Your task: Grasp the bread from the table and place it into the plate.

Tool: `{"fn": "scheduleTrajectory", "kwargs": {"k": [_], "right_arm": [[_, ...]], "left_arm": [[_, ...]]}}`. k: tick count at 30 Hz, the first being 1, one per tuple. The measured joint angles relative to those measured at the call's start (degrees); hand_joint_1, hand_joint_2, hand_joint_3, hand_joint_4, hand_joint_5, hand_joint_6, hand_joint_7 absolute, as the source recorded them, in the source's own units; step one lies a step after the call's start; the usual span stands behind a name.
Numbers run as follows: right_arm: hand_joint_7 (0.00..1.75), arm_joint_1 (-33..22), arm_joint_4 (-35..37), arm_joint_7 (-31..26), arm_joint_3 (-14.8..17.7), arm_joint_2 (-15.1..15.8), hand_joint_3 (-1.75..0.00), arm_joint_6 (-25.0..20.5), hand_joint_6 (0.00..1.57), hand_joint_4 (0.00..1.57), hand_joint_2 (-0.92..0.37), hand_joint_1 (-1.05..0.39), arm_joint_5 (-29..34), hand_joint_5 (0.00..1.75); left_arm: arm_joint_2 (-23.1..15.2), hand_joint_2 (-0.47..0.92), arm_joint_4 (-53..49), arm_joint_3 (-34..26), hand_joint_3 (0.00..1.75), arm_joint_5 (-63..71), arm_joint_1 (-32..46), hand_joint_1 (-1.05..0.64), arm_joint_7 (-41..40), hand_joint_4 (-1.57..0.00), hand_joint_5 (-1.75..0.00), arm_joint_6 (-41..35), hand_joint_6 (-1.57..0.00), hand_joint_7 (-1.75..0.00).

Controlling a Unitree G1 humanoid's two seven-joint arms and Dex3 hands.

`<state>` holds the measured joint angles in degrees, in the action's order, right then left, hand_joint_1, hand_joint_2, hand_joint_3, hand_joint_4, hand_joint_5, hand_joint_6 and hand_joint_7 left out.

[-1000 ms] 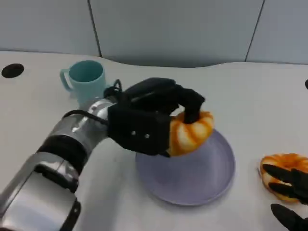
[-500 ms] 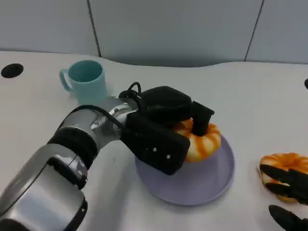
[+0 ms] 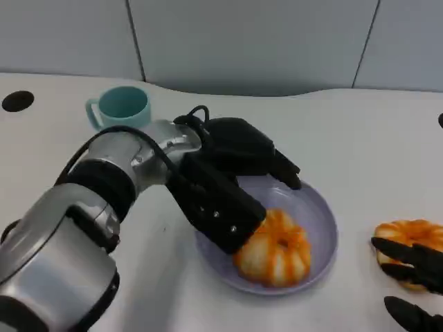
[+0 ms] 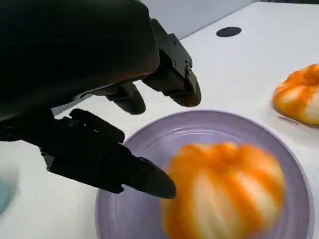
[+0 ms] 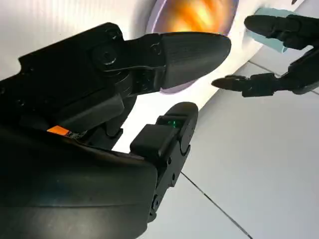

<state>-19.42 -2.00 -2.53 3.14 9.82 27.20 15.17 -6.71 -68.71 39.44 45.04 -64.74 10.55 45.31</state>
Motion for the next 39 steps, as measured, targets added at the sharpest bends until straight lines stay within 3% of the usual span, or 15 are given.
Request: {"fn": "scheduleTrajectory", "kwargs": {"k": [12,17,21,26,32,35,38,39], "right_arm": [[0.0,-0.5,-0.2,0.0,0.2,-0.1,-0.36,0.0,0.78,0.96,-0.92,-0.35,-1.2,0.02],[0.0,-0.5,-0.2,0.0,0.2,-0.2,-0.36,0.0,0.78,0.96,-0.92,-0.35,-1.4,0.02],[0.0,-0.5,-0.3,0.0,0.2,-0.2,-0.36,0.0,0.78,0.96,-0.92,-0.36,-1.4,0.02],[0.0,-0.8,-0.4,0.1,0.3,-0.3,-0.36,0.0,0.78,0.95,-0.92,-0.36,-1.5,0.01],[0.0,-0.7,-0.3,0.2,0.3,-0.3,-0.37,0.0,0.78,0.95,-0.92,-0.36,-1.7,0.01],[0.0,-0.7,-0.4,0.2,0.3,-0.3,-0.37,0.0,0.78,0.95,-0.92,-0.36,-1.7,0.01],[0.0,-1.1,-0.4,0.2,0.3,-0.3,-0.37,0.0,0.78,0.95,-0.92,-0.36,-1.7,0.01],[0.0,-1.0,-0.5,0.2,0.3,-0.3,-0.37,0.0,0.78,0.95,-0.92,-0.36,-1.7,0.01]], "left_arm": [[-2.8,0.9,2.3,-1.7,0.0,-2.3,-0.6,-0.7,6.8,-0.19,-0.3,0.2,-0.43,0.0],[-5.6,0.9,2.9,-8.8,0.01,-13.2,0.2,-0.71,14.8,-0.17,-0.26,3.3,-0.37,0.0],[-7.6,0.92,3.8,-15.6,0.06,-25.3,2.3,-0.74,27.6,-0.1,-0.22,3.4,-0.26,0.0],[-10.3,0.92,5.9,-23.7,0.08,-38.7,9.1,-0.73,41.0,-0.08,-0.2,1.1,-0.24,0.0],[-13.5,0.92,14.0,-33.0,0.1,-52.5,20.4,-0.76,51.0,-0.11,-0.18,-8.5,-0.23,0.0],[-16.5,0.92,21.7,-36.9,0.12,-57.9,26.9,-0.76,53.6,-0.21,-0.22,-15.9,-0.24,-0.01],[-18.0,0.92,27.2,-40.1,0.2,-62.0,32.5,-0.79,55.3,-0.42,-0.33,-20.2,-0.34,-0.04],[-18.3,0.92,28.6,-40.9,0.24,-62.8,34.2,-0.78,55.4,-0.44,-0.5,-20.7,-0.44,-0.04]]}}
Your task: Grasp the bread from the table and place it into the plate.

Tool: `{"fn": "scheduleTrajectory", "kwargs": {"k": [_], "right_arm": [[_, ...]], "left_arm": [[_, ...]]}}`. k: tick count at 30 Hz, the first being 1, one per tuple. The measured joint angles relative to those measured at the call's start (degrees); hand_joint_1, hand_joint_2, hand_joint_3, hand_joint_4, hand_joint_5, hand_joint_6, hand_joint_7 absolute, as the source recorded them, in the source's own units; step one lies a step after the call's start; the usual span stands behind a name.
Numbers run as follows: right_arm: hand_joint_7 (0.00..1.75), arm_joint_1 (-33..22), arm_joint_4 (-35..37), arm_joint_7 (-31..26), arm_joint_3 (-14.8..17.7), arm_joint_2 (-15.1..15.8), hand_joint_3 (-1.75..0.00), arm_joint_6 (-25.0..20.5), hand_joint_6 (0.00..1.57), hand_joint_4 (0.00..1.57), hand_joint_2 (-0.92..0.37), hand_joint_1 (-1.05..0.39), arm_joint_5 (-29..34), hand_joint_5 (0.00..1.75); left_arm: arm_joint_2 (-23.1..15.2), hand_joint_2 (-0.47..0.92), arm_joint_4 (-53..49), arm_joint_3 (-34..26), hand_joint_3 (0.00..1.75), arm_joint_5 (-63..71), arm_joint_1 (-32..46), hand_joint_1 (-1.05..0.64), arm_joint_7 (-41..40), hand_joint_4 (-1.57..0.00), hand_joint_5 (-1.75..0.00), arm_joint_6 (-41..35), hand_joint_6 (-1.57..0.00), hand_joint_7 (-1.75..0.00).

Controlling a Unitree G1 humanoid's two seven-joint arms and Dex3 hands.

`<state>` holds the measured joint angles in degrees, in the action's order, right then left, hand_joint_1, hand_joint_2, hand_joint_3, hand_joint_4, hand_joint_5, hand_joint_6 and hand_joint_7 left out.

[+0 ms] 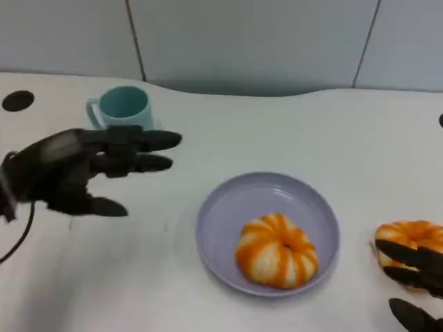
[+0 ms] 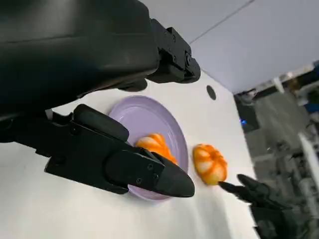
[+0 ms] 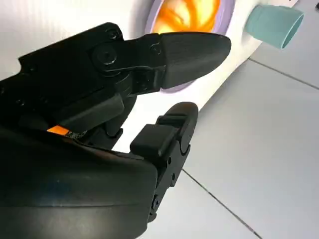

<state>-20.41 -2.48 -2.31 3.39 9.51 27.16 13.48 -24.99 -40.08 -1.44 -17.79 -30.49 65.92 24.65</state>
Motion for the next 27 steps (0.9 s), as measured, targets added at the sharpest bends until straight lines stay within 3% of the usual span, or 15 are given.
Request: {"fn": "scheduleTrajectory", "kwargs": {"k": [1,3,4,5,7,10,17,19,23,27], "right_arm": [[0.0,0.0,-0.1,0.0,0.0,0.0,-0.37,0.0,0.78,0.95,-0.92,-0.36,0.0,0.01],[0.0,0.0,-0.1,0.0,0.0,0.0,-0.37,0.0,0.78,0.95,-0.92,-0.36,0.1,0.01],[0.0,0.0,-0.1,0.0,0.0,0.0,-0.37,0.1,0.78,0.95,-0.92,-0.36,0.2,0.01],[0.0,0.0,-0.1,0.0,0.1,0.1,-0.37,0.2,0.78,0.95,-0.92,-0.36,0.3,0.01],[0.0,0.0,0.1,0.0,0.0,0.1,-0.37,0.6,0.77,0.95,-0.92,-0.36,0.4,0.01],[0.0,0.1,0.1,0.0,0.1,0.1,-0.37,0.6,0.77,0.94,-0.92,-0.36,0.4,0.0],[0.0,0.1,-0.1,0.2,0.0,0.1,-0.37,0.4,0.77,0.94,-0.92,-0.37,0.3,0.0],[0.0,0.0,-0.2,0.3,0.0,0.1,-0.37,0.2,0.77,0.94,-0.92,-0.37,0.3,0.0],[0.0,-0.1,-0.3,0.3,0.1,0.1,-0.37,-0.1,0.77,0.94,-0.92,-0.37,0.3,0.0],[0.0,-0.1,-0.3,0.3,0.1,0.1,-0.38,-0.2,0.77,0.94,-0.92,-0.37,0.3,0.0]], "left_arm": [[-0.2,0.92,1.5,-0.9,0.24,-0.5,2.0,-0.77,-0.3,-0.44,-0.64,-0.1,-0.5,-0.05],[-0.2,0.92,3.7,-2.4,0.23,-0.7,6.0,-0.73,-2.2,-0.35,-1.11,-1.0,-0.64,-0.1],[-0.3,0.92,5.1,-3.0,0.21,-0.8,8.1,-0.69,-3.4,-0.31,-1.44,-3.3,-0.67,-0.33],[-0.3,0.92,6.4,-3.2,0.2,-0.9,10.0,-0.65,-4.9,-0.29,-1.59,-6.5,-0.56,-0.7],[-0.5,0.92,9.4,-3.4,0.24,-0.9,13.0,-0.6,-7.7,-0.41,-1.71,-14.5,-0.37,-1.27],[-1.6,0.92,12.7,-3.5,0.2,0.5,16.2,-0.6,-12.0,-0.5,-1.74,-22.6,-0.35,-1.53],[-4.4,0.92,20.6,-1.2,0.18,7.8,20.2,-0.55,-18.3,-0.57,-1.75,-30.5,-0.4,-1.66],[-4.6,0.92,22.4,-0.4,0.22,9.5,21.1,-0.58,-19.8,-0.64,-1.75,-31.8,-0.5,-1.67],[-4.3,0.92,25.1,2.8,0.25,15.0,24.4,-0.64,-24.7,-0.73,-1.63,-30.6,-0.75,-1.35],[-1.8,0.92,26.3,4.1,0.27,16.2,27.8,-0.65,-27.3,-0.75,-1.64,-28.1,-0.82,-1.29]]}}
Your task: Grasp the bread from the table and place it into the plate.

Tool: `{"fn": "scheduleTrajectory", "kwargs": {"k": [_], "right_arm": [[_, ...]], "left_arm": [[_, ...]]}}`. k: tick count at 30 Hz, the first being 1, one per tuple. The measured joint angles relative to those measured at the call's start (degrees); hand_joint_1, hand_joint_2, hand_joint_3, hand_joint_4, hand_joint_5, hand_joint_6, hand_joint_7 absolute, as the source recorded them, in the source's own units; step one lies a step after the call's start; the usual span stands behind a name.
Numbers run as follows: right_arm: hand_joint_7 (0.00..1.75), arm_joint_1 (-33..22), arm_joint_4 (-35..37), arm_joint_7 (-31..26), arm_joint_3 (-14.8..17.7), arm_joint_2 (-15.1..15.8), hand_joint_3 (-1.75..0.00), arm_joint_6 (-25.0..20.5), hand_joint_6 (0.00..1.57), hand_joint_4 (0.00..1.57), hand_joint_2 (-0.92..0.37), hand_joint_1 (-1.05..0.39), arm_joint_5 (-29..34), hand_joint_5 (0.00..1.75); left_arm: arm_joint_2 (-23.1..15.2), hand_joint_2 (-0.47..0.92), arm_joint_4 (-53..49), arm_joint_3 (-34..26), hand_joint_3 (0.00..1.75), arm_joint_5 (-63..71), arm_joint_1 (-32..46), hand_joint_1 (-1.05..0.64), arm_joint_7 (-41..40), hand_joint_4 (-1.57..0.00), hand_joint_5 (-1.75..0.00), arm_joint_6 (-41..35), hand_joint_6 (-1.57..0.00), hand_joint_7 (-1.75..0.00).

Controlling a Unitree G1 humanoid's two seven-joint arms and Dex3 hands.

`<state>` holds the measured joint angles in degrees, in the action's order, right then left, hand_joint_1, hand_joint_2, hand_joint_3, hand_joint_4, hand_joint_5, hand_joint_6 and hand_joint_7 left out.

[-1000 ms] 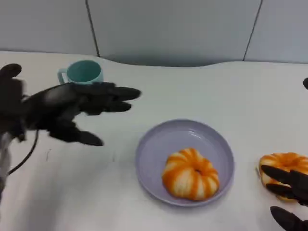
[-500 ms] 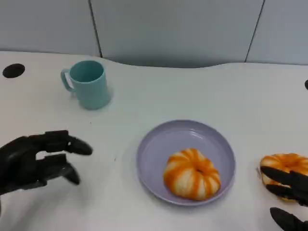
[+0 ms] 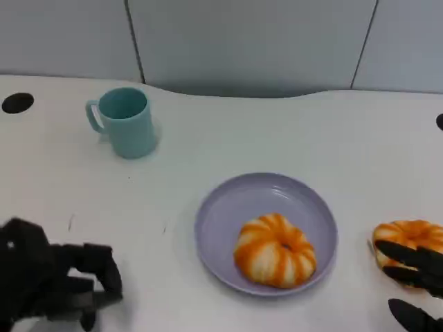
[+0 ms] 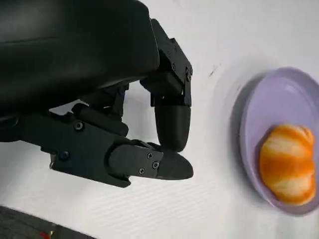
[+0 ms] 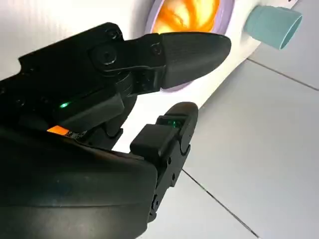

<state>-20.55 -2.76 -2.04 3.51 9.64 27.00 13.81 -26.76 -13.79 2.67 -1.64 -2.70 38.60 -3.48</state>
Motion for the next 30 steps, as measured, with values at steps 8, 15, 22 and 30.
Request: {"fn": "scheduleTrajectory", "kwargs": {"k": [8,15,22,30], "right_arm": [[0.0,0.2,0.8,1.2,1.4,1.3,-0.37,-0.3,0.77,0.95,-0.92,-0.36,-1.9,0.01],[0.0,0.9,2.5,2.0,2.1,2.1,-0.37,-0.4,0.77,0.93,-0.92,-0.39,-2.9,0.0],[0.0,1.4,2.9,2.0,2.1,2.3,-0.38,-0.7,0.76,0.95,-0.92,-0.39,-2.4,0.01],[0.0,1.4,2.6,2.0,2.1,2.3,-0.38,-1.9,0.76,0.93,-0.92,-0.39,-2.0,0.0]], "left_arm": [[0.8,0.92,7.6,4.4,0.48,9.0,1.4,-0.57,-7.8,-0.81,-1.75,-6.3,-0.66,-1.71],[1.4,0.92,3.1,5.7,0.47,10.3,-0.6,-0.58,-9.6,-0.81,-1.75,-0.1,-0.7,-1.68],[1.4,0.92,1.7,6.1,0.42,10.6,-1.7,-0.6,-9.7,-0.81,-1.75,0.5,-0.7,-1.65],[1.6,0.92,0.8,5.9,0.38,10.3,-2.1,-0.61,-9.7,-0.81,-1.75,0.9,-0.77,-1.52]]}}
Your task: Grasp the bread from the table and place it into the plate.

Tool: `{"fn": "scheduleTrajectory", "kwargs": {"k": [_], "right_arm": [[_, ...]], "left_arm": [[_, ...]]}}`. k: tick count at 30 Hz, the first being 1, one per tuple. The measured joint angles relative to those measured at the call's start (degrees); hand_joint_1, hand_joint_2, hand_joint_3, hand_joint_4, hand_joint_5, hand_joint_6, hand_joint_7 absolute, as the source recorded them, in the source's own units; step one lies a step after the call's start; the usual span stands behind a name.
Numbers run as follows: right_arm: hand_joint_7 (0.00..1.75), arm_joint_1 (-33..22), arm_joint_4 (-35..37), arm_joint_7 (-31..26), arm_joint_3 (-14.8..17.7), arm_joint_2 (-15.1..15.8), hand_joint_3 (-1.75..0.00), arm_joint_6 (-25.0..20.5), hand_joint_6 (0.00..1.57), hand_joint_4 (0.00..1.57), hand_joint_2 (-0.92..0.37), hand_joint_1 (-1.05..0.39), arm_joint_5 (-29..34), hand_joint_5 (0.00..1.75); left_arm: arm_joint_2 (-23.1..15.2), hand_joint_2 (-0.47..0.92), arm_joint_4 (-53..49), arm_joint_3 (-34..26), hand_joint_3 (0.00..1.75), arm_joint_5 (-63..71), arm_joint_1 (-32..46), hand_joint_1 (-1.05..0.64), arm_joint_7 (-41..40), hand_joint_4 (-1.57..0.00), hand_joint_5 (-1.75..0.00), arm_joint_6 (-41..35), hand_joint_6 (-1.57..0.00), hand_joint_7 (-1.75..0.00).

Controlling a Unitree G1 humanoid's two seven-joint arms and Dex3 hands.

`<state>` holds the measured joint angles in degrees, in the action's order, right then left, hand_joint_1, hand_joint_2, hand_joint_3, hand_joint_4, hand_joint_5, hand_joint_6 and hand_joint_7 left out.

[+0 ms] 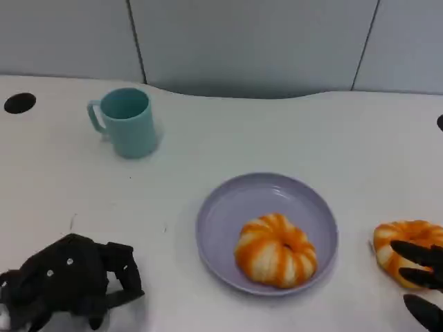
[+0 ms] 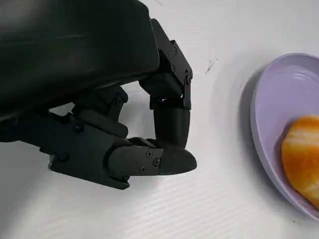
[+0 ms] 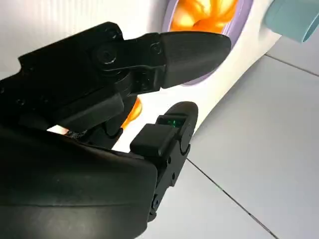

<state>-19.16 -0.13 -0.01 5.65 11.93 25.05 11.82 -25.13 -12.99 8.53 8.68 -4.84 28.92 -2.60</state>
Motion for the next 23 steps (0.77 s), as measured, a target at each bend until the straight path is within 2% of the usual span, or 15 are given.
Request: {"fn": "scheduleTrajectory", "kwargs": {"k": [3,10,12,14,23], "right_arm": [[0.0,0.2,0.2,0.0,0.0,0.1,-0.38,0.0,0.75,0.94,-0.92,-0.39,0.0,0.0],[0.0,0.4,0.2,0.0,0.0,0.2,-0.38,0.0,0.75,0.94,-0.92,-0.39,0.0,0.0],[0.0,0.4,0.3,0.0,0.0,0.2,-0.38,0.0,0.76,0.95,-0.92,-0.4,0.0,0.01],[0.0,0.6,0.6,0.0,0.0,0.2,-0.38,0.0,0.76,0.94,-0.92,-0.4,0.0,0.01],[0.0,0.5,0.9,0.0,0.0,0.2,-0.38,0.0,0.75,0.93,-0.92,-0.39,0.0,0.0]], "left_arm": [[0.1,0.92,-0.3,-0.1,0.38,-0.1,-0.1,-0.6,0.0,-0.8,-1.75,0.0,-0.79,-1.48],[0.3,0.92,-1.4,-0.2,0.38,-0.2,-0.9,-0.59,0.0,-0.8,-1.75,0.3,-0.79,-1.49],[0.3,0.92,-1.6,-0.2,0.41,-0.2,-1.0,-0.58,0.0,-0.82,-1.75,0.5,-0.71,-1.67],[0.3,0.92,-1.9,-0.1,0.41,-0.1,-1.2,-0.58,0.0,-0.83,-1.75,0.7,-0.7,-1.72],[0.3,0.92,-1.9,-0.1,0.4,0.1,-1.2,-0.58,-0.6,-0.82,-1.75,0.6,-0.67,-1.74]]}}
